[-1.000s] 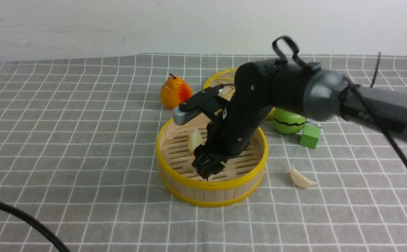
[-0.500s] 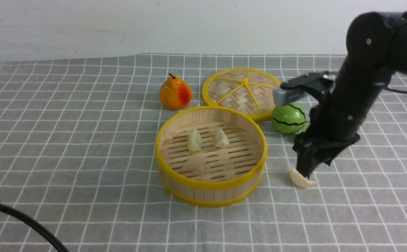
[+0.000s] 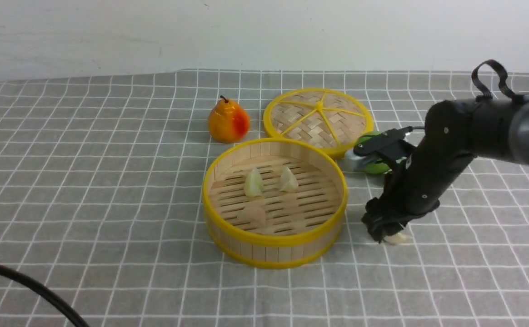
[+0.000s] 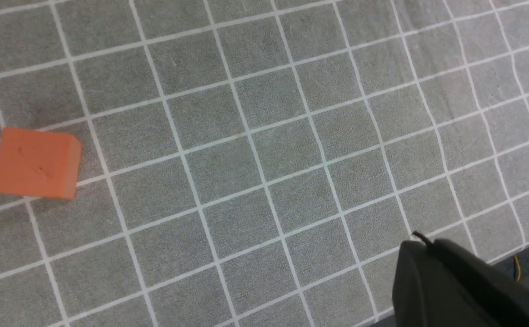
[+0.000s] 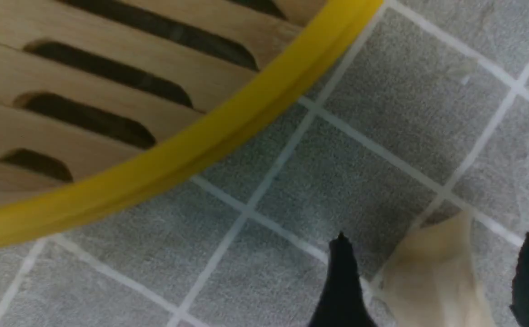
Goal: Put the dumplings into the steamer on the table with the grey tablecloth.
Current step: 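Reach for and grasp a dumpling lying on the table beside the steamer, then place the dumpling in the bamboo steamer basket with the right gripper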
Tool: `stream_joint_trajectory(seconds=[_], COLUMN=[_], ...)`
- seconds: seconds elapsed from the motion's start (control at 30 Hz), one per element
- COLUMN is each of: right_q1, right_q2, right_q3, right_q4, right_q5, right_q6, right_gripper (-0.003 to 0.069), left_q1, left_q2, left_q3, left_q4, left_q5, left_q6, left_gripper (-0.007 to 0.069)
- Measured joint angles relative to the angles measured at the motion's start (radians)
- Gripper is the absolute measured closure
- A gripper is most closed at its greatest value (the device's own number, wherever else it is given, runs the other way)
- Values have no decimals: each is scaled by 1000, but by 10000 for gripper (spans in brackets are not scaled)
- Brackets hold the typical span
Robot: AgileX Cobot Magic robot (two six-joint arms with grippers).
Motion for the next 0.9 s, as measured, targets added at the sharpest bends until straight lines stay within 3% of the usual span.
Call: stream_joint_trajectory(seconds=[0.13, 0.27, 0.57, 0.73, 0.9], right_q1=[0, 1, 62, 192, 239], right_q2=[21, 19, -44, -23, 78], right_q3=[2, -12, -235, -336, -337], right_q4=[-10, -16, 4, 74, 85], right_q5=[-8, 24, 263, 185, 81], right_q6=[0, 0, 1, 2, 57], right_gripper=[245, 419, 412, 412, 412], left_q1=[0, 0, 0, 0, 0], left_q2=[0, 0, 0, 0, -5], left_q3=[0, 0, 1, 1, 2], left_q4=[-8, -9, -10, -10, -9], left_q5=[0, 11, 30, -4, -17], left_q6=[0, 0, 0, 0, 0], left_gripper=[628, 624, 622, 620, 615])
